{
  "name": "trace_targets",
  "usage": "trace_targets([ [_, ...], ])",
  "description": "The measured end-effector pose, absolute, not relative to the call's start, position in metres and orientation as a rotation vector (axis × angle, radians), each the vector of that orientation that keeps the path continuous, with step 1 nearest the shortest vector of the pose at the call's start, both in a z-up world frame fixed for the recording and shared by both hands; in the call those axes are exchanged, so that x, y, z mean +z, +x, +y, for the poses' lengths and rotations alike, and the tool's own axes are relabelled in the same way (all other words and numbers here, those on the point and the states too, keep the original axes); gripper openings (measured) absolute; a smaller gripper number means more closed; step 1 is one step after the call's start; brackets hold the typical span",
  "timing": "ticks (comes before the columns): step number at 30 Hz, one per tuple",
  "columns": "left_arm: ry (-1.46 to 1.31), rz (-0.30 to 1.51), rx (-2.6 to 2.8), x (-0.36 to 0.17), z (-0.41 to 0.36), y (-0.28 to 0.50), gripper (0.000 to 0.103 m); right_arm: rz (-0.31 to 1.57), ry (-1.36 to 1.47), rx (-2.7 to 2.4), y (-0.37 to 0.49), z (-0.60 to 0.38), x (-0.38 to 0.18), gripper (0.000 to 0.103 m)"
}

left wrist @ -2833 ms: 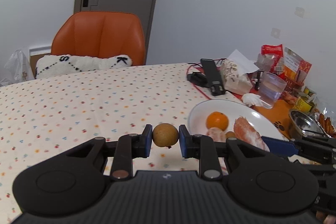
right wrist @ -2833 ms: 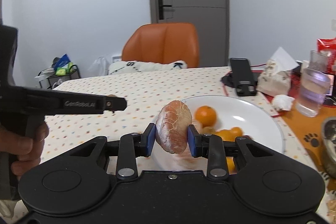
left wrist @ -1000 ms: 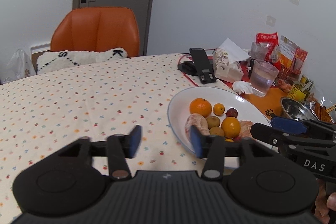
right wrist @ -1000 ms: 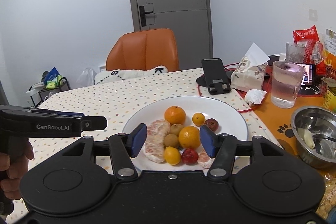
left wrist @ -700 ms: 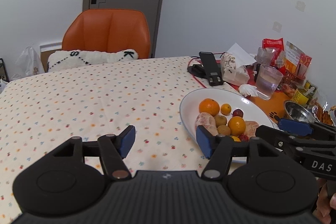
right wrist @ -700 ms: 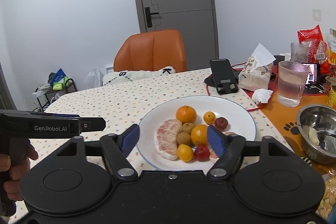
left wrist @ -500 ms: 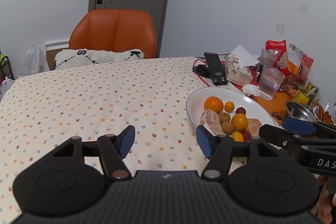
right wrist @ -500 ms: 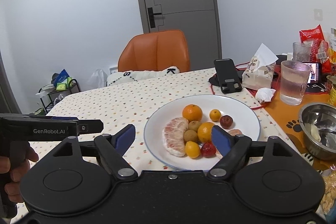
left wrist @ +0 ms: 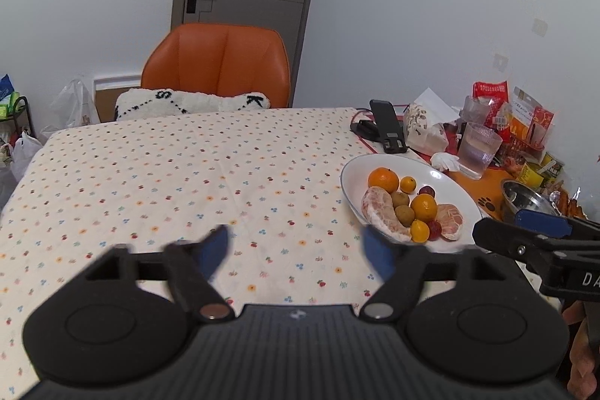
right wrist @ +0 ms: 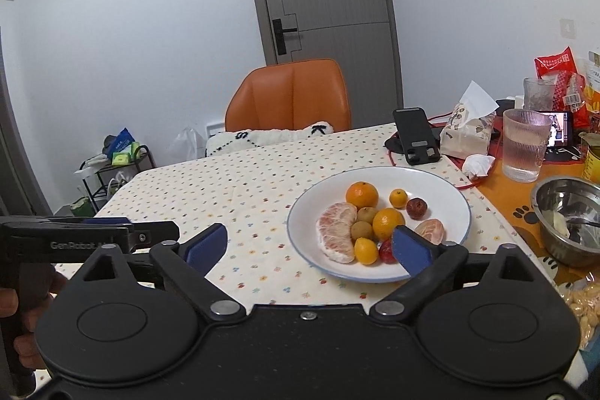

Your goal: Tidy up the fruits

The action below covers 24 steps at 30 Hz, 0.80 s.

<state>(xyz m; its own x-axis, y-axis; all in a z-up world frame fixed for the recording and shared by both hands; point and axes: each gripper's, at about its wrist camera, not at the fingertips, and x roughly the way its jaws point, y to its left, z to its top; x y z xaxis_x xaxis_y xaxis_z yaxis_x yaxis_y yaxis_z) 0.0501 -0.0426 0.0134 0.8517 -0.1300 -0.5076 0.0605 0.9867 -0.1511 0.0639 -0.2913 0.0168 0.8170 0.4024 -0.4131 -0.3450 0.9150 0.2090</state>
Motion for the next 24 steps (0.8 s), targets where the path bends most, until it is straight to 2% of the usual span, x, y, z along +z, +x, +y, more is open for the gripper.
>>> trace_targets([
  [10, -0.148, 0.537, -0.079, 0.013, -0.029, 0.017, 0.093, 0.476, 0.144, 0.425, 0.041, -0.285, 0.018, 0.102],
  [24, -0.15, 0.544, -0.031, 0.006, -0.011, -0.026, 0.095, 0.492, 0.127, 0.479, 0.006, -0.265, 0.011, 0.103],
])
